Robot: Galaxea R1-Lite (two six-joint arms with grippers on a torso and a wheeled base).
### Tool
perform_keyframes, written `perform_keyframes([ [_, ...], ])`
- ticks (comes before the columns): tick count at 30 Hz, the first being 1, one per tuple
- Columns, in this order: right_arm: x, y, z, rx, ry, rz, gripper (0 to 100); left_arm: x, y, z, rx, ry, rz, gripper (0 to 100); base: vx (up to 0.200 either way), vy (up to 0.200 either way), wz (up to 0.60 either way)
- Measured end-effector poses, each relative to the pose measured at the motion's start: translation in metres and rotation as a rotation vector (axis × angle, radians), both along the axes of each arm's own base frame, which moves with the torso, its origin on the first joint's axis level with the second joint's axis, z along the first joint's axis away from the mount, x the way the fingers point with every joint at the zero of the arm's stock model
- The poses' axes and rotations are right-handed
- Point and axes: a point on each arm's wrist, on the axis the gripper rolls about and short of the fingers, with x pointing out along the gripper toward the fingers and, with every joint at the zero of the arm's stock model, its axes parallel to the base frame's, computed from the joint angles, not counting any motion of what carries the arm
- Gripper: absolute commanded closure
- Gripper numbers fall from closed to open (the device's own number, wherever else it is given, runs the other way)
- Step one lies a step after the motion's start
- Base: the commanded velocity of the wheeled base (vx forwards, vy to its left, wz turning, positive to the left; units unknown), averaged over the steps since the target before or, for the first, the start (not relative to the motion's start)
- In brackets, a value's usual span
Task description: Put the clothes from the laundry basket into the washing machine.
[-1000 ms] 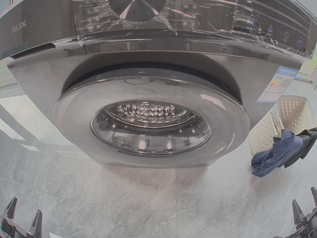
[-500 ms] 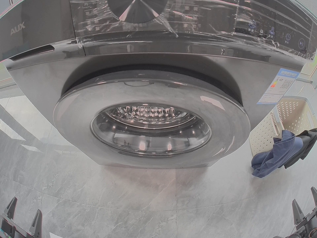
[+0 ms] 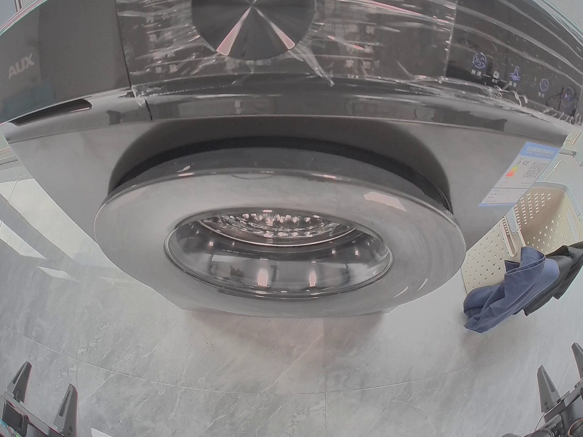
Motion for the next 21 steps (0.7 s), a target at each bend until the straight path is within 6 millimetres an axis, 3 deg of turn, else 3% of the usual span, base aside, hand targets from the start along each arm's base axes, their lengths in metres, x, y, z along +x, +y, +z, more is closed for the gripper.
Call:
perform_keyframes([
  [6, 0.0000, 0.0000, -0.0001, 0.000, 0.001, 0.001, 0, 0.0000, 0.0000, 0.0000, 0.000, 0.000, 0.000, 0, 0.000, 0.200, 0.00],
  [21, -0.0005, 0.0002, 0.0038, -0.002, -0.027, 0.009, 0, 0.0000, 0.0000, 0.0000, 0.000, 0.000, 0.000, 0, 0.000, 0.000, 0.00],
])
